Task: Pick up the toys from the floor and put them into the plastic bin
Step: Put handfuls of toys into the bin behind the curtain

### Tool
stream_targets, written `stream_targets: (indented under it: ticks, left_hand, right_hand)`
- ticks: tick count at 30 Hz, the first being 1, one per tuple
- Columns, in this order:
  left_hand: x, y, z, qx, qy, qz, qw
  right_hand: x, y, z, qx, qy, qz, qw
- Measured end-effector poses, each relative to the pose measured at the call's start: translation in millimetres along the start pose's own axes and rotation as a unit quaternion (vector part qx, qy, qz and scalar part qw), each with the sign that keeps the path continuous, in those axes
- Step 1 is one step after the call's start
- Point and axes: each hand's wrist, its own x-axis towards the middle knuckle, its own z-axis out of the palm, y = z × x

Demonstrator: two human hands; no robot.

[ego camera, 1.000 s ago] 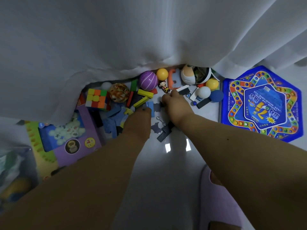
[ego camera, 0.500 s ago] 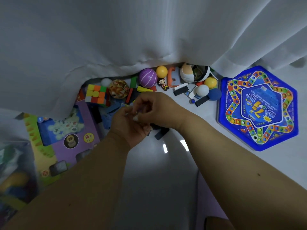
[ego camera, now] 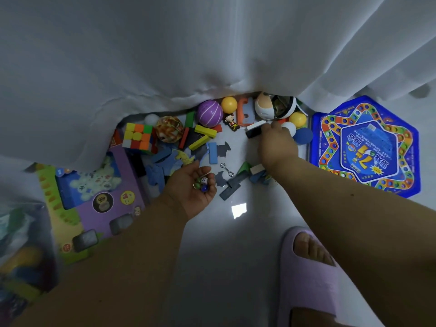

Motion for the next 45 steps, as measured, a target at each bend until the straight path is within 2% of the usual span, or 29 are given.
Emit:
stream_targets:
  ticks: [7,13,21,25,33,40,45]
  left_hand:
    - [2.3,-3.8,3.1,-0.007,0.005,0.007,1.0]
    - [2.5,-6.7,6.7,-0.003,0.002,0.006,1.0]
    - [5.4,-5.5,6.5,-0.013,0.01,0.029,0.999]
    - [6.9,-5.9,0.5,-0.032,0.015,0.037,0.999]
    - [12.1,-2.4,-5.4,-0.036,0.061,0.039,0.997]
    - [15.7,-2.3,-2.0,-0.017,0.063,0.046,0.997]
    - [13.1,-3.3,-6.4,-0.036,0.052,0.042,0.997]
  right_hand:
    - [1.3,9.7,12.0,0.003,0.017,-0.022,1.0]
    - [2.9,8.1,13.4,0.027,-0.001,-0.044,0.999]
    - [-8.7,-8.8,18.0,0.122,-0.01,-0.07,0.99]
    - [-8.3,-23.0,23.8,0.1,-0.012,-0.149,0.984]
    - [-16.6,-54.6,30.9,0.088,-0.021,-0.243,0.966]
    - [-30.5,-54.1,41.4,0.114,-0.051,-0.287,0.95]
    - [-33.2,-62.5,49.8,0.106,-0.062,-0.275,0.954]
